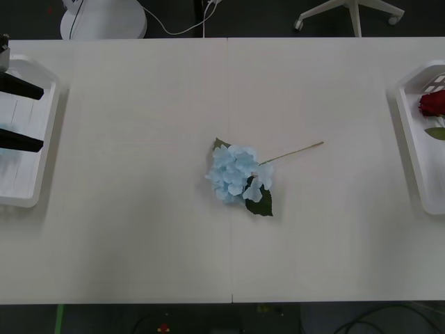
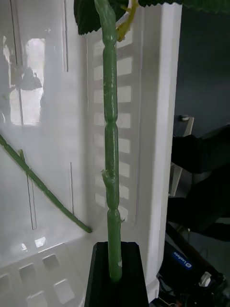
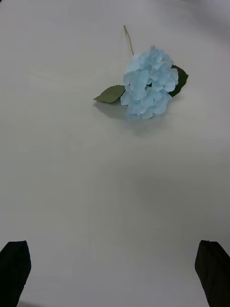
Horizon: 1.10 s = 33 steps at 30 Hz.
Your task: Put the red flowers into the right box and the blue flowers into the left box
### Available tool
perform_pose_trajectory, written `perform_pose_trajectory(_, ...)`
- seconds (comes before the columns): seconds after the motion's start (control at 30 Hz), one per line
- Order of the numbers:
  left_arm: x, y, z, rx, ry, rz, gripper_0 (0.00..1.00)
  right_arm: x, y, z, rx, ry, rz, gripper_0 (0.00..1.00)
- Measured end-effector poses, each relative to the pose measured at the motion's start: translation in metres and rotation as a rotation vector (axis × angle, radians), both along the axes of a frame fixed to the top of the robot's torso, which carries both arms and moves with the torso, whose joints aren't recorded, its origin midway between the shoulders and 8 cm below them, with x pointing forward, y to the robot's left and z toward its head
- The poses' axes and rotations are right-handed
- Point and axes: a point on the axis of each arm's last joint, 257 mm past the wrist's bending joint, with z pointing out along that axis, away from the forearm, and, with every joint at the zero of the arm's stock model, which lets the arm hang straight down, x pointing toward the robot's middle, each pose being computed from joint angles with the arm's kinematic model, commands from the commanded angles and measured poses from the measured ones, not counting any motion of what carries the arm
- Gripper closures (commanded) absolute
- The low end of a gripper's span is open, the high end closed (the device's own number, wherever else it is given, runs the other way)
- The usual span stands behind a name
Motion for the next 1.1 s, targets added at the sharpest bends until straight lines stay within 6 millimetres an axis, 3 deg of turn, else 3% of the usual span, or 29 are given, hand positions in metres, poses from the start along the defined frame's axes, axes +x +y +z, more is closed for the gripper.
perform_pose_trajectory(0.23,0.0,-0.001,0.002,0.053,-0.034,-0.008,0.0,-0.006,-0.005,-0.025,-0.082,0.079,0.034,0.99)
perform_pose_trajectory(0.3,0.0,-0.003,0.0,0.056,-0.03,-0.012,0.0,-0.006,-0.004,-0.028,-0.079,0.081,0.034,0.8)
perform_pose_trajectory(0.5,-0.006,-0.012,-0.017,0.071,0.011,-0.042,0.0,-0.003,0.0,-0.029,-0.075,0.077,0.039,0.39)
perform_pose_trajectory(0.67,-0.012,-0.022,-0.026,0.066,0.043,-0.074,0.0,0.005,0.003,-0.021,-0.072,0.06,0.044,0.16)
perform_pose_trajectory(0.93,-0.012,-0.037,-0.026,0.026,0.041,-0.096,0.0,0.033,0.043,-0.01,0.056,0.03,0.108,0.09)
perform_pose_trajectory(1.1,-0.008,-0.044,-0.028,0.011,0.033,-0.095,0.0,0.056,0.085,0.013,0.019,0.158,0.38,0.09)
